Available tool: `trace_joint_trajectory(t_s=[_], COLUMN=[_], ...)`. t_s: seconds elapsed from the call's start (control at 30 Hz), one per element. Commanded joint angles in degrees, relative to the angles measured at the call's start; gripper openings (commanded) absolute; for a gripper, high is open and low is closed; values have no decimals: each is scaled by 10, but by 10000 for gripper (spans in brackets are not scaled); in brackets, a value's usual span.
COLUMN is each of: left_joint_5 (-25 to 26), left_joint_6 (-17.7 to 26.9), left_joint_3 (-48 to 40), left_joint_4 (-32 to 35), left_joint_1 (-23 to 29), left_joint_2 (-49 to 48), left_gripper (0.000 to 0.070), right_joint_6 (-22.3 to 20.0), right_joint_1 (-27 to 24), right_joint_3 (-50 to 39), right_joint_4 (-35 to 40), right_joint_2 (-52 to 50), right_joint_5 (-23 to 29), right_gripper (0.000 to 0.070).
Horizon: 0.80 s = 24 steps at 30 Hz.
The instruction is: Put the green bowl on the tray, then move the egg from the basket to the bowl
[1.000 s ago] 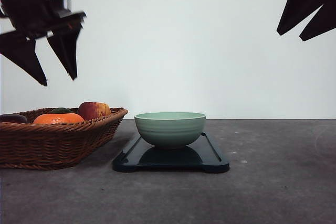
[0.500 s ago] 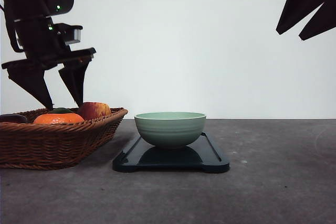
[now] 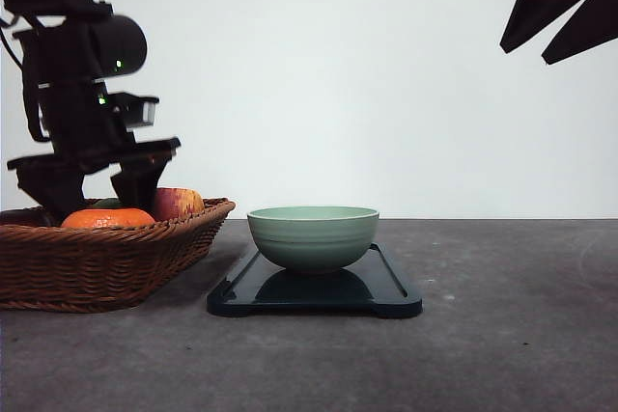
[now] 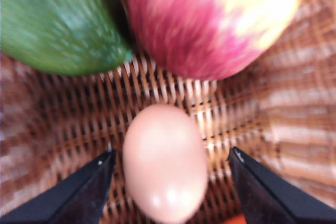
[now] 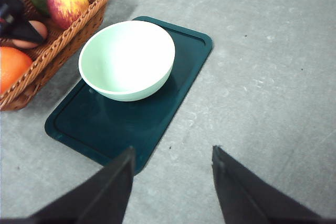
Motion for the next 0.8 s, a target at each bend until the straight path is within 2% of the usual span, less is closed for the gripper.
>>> trace_joint_trajectory(t_s=[0.0, 0.5, 0.6, 0.67, 0.77], left_joint_5=[-3, -16, -16, -16, -16], left_joint_6=[-2, -2, -2, -2, -3], left_joint_3=[14, 14, 14, 14, 14], left_joint_4=[9, 19, 18, 18, 17], left_joint_1=[-2, -2, -2, -2, -2], left_joint_2=[13, 19, 19, 19, 19], left_gripper=[441, 421, 313, 265, 264], right_joint_6=[8, 15, 15, 15, 15], right_joint_1=[3, 3, 3, 3, 3], right_joint_3=[2, 2, 2, 2, 2], right_joint_4=[5, 5, 5, 5, 5], right_joint_2=[3, 3, 3, 3, 3], right_joint_5=[1, 0, 0, 0, 0], right_gripper=[292, 292, 292, 292, 292])
